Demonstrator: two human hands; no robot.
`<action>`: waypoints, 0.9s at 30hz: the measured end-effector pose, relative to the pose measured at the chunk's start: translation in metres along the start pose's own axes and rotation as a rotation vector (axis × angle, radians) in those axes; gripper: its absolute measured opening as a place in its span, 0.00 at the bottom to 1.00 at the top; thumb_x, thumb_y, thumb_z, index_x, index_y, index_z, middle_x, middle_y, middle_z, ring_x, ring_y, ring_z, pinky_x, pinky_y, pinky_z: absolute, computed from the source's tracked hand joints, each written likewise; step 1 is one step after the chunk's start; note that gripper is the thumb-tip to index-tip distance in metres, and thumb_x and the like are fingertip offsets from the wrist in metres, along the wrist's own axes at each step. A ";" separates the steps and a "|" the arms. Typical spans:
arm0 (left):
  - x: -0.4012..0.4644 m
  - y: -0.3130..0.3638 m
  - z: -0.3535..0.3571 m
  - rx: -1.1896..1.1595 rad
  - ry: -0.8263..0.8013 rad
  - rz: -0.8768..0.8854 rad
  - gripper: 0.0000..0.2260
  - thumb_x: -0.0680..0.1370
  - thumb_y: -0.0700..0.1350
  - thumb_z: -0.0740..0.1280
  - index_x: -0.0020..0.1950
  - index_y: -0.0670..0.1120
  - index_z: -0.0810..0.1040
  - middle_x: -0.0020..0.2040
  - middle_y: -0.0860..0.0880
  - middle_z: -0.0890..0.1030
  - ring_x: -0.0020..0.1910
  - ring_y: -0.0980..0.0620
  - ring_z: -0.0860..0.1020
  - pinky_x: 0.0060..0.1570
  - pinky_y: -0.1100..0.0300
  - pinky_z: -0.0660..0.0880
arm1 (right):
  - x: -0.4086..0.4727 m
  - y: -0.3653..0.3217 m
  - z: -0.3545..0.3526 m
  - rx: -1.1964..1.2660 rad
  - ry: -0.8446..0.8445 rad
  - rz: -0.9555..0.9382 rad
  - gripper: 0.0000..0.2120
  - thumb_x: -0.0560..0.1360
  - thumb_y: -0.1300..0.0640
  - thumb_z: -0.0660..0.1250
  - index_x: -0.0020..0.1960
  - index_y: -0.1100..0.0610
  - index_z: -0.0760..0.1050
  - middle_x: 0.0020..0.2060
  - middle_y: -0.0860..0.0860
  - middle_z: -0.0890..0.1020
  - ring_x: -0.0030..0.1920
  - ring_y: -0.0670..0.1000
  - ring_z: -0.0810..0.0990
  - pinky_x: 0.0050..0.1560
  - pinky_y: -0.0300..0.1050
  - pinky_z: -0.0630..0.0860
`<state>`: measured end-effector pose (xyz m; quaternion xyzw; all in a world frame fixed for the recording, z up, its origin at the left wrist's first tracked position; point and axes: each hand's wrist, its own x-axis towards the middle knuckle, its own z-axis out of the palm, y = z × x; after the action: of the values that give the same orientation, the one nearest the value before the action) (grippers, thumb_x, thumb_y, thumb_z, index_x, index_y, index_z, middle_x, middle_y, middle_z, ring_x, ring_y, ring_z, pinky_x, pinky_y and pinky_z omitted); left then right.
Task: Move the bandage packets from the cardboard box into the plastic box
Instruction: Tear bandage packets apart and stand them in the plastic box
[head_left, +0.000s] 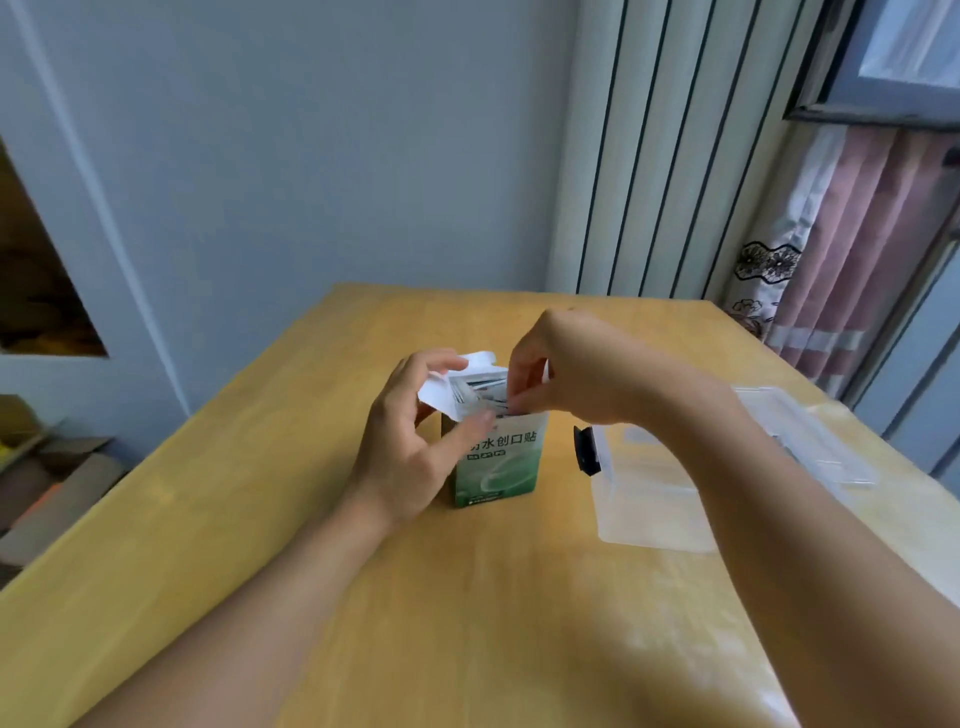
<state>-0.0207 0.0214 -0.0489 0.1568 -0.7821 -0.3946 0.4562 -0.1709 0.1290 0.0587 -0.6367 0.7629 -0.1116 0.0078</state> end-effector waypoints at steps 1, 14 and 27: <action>-0.001 -0.002 -0.003 0.043 -0.032 0.026 0.22 0.69 0.49 0.77 0.60 0.49 0.77 0.62 0.54 0.78 0.61 0.55 0.76 0.56 0.69 0.71 | 0.000 0.002 0.000 0.005 -0.008 0.002 0.02 0.74 0.56 0.74 0.42 0.52 0.83 0.38 0.45 0.84 0.34 0.44 0.77 0.27 0.30 0.67; 0.011 -0.014 -0.014 0.475 -0.082 0.224 0.30 0.67 0.65 0.75 0.65 0.52 0.82 0.71 0.56 0.73 0.72 0.56 0.67 0.71 0.63 0.64 | 0.002 0.005 0.002 0.056 -0.006 -0.075 0.03 0.74 0.57 0.73 0.45 0.49 0.84 0.40 0.44 0.84 0.38 0.46 0.80 0.36 0.41 0.77; 0.007 -0.006 0.003 0.513 -0.042 0.308 0.25 0.69 0.64 0.74 0.59 0.49 0.85 0.59 0.54 0.83 0.63 0.54 0.78 0.63 0.57 0.75 | 0.004 0.010 0.000 0.118 -0.067 -0.113 0.05 0.71 0.58 0.76 0.43 0.47 0.85 0.37 0.43 0.82 0.35 0.51 0.80 0.33 0.42 0.77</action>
<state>-0.0281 0.0151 -0.0498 0.1379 -0.8802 -0.1135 0.4398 -0.1816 0.1272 0.0577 -0.6806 0.7172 -0.1352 0.0642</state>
